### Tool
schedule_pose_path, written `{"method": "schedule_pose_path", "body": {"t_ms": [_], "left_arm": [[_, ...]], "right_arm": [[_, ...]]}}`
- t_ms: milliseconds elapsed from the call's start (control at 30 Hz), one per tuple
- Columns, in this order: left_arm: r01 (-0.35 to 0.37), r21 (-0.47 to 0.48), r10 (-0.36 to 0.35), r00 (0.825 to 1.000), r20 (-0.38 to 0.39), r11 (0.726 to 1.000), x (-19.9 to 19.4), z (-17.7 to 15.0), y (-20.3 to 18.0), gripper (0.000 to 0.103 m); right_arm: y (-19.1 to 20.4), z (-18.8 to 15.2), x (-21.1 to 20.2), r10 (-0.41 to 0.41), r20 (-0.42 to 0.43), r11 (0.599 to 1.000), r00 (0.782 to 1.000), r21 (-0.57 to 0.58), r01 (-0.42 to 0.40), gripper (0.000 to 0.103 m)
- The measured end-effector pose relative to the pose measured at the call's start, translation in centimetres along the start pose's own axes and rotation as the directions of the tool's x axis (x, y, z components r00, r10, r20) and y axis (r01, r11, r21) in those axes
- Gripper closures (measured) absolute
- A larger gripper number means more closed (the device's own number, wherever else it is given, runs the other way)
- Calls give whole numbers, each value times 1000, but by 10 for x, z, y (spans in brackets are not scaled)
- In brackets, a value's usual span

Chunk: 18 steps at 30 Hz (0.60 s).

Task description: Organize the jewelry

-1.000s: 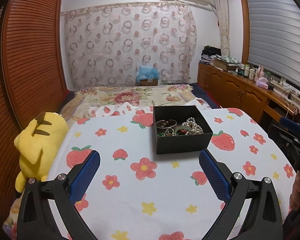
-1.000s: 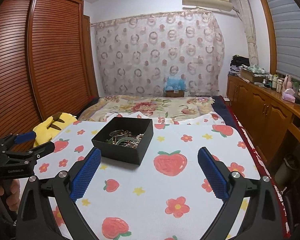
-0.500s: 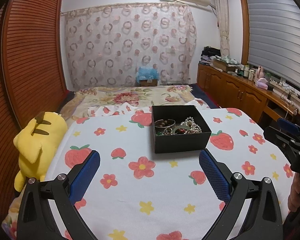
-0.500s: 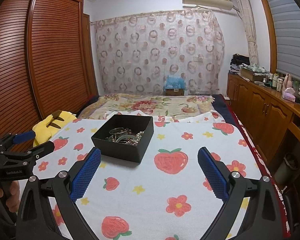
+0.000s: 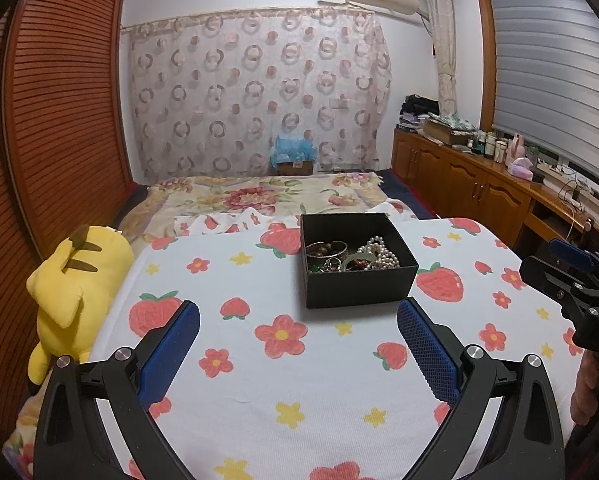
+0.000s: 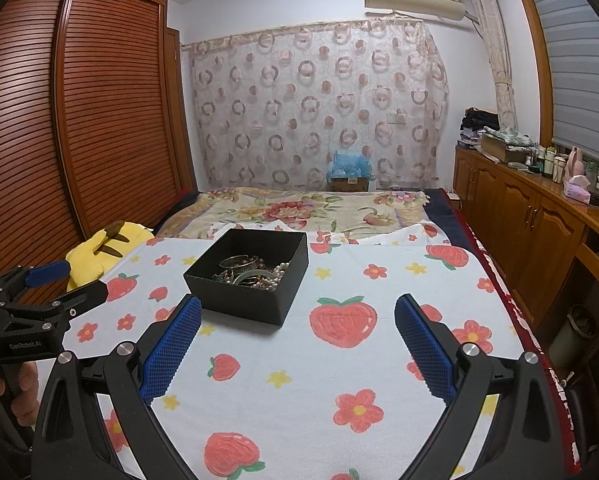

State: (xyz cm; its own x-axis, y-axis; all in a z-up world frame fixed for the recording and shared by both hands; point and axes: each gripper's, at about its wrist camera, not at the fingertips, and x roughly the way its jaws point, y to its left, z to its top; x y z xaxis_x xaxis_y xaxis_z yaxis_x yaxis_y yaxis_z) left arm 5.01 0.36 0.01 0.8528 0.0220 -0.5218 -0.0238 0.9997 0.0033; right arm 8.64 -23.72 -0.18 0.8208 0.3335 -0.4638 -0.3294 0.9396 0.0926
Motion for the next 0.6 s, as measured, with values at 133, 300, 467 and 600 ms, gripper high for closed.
{"method": "schedule_pose_path", "body": {"t_ms": [133,300,467,600], "left_arm": [[-1,1,1,1000,1,1000,0,0,0,7],[-8,3,8,1000,9,1000,-2,1,-2,7],[-11,3,11,1000,11,1000,-3,2,-1,7],[-12,3,12,1000,13,1000,-4,3,-1,7]], "right_arm": [[1,-1,1,-2,5,1000,1000,3,2,5],[2,-2,2,-1,4,1000,1000,2,1,5],[2,-2,2,-1,3,1000,1000,3,1,5],[2,-2,2,0,4,1000,1000,1,0,5]]}}
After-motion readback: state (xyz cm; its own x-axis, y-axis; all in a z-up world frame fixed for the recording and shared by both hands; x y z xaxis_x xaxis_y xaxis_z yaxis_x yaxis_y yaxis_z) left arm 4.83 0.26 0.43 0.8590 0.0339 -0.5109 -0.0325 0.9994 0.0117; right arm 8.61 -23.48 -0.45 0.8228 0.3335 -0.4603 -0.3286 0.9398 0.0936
